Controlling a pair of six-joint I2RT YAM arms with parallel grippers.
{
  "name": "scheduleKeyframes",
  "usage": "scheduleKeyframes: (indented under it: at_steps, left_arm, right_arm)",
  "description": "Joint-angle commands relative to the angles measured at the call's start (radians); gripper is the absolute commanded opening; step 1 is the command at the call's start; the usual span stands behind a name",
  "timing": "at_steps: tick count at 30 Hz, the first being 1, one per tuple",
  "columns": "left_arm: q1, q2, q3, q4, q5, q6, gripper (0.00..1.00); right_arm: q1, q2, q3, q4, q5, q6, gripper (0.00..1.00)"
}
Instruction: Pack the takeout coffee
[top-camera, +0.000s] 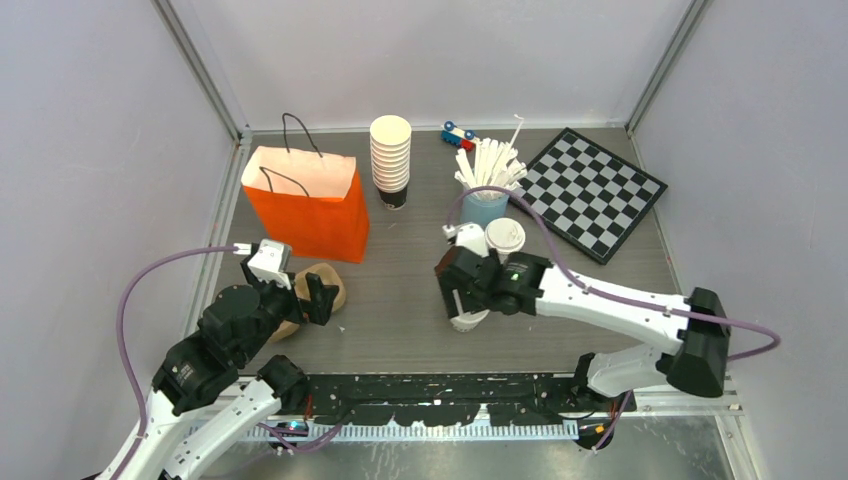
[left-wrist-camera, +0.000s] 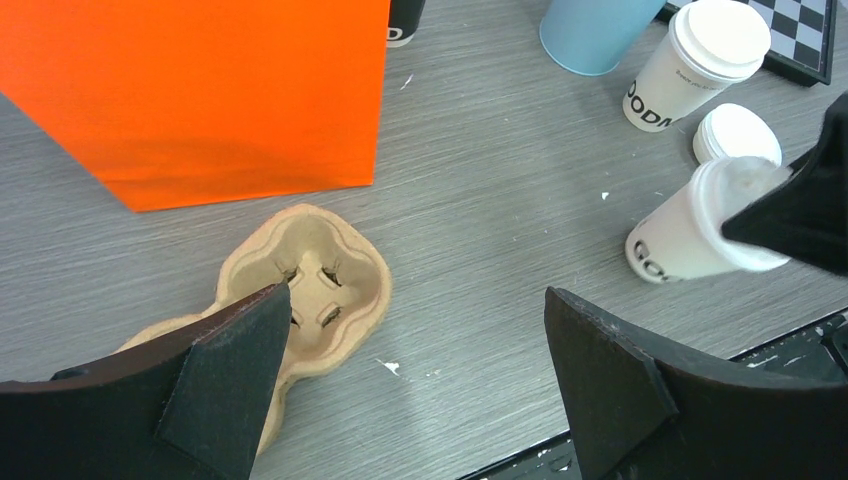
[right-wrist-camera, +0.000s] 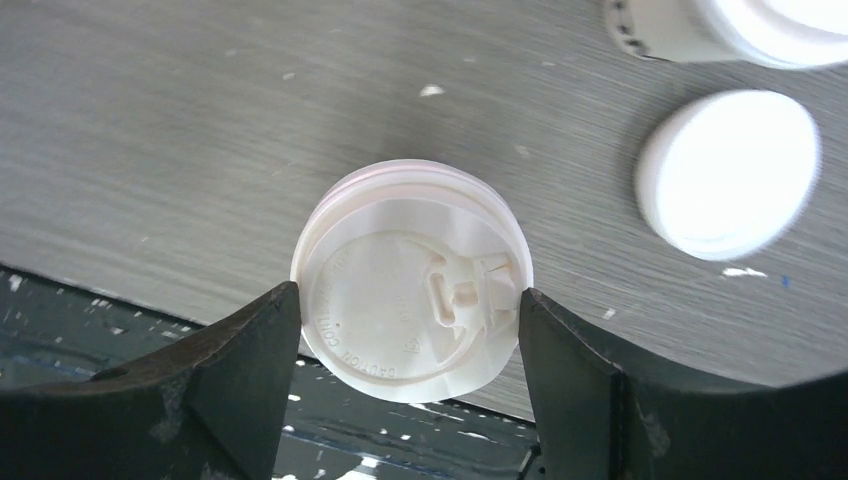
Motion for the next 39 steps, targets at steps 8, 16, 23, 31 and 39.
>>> scheduleKeyframes:
  at_steps: [8, 16, 23, 31, 39]
  left_arm:
    - [0.001, 0.022, 0.001, 0.012, -0.008, 0.008, 1.0]
    - [0.002, 0.026, 0.0, 0.014, -0.005, 0.007, 1.0]
    - [0.002, 0.018, -0.002, 0.008, -0.003, 0.005, 1.0]
    - [0.002, 0.019, 0.001, 0.003, 0.009, 0.005, 1.0]
    - [0.001, 0.016, -0.002, 0.008, 0.026, 0.005, 1.0]
  right_arm:
    - [-0.283, -0.24, -0.138, -0.06, -0.049, -0.019, 0.78]
    - [-0.372, -0.282, -0.024, -0.161, -0.016, -0.061, 0.8]
    - [-0.576, -0.277, 0.074, -0.243, -0.017, -0.138, 0.8]
    - [-0.856, -0.225, 0.072, -0.238, -0.02, -0.234, 0.81]
    - [-1.101, -0.188, -0.032, -0.077, -0.18, -0.302, 0.81]
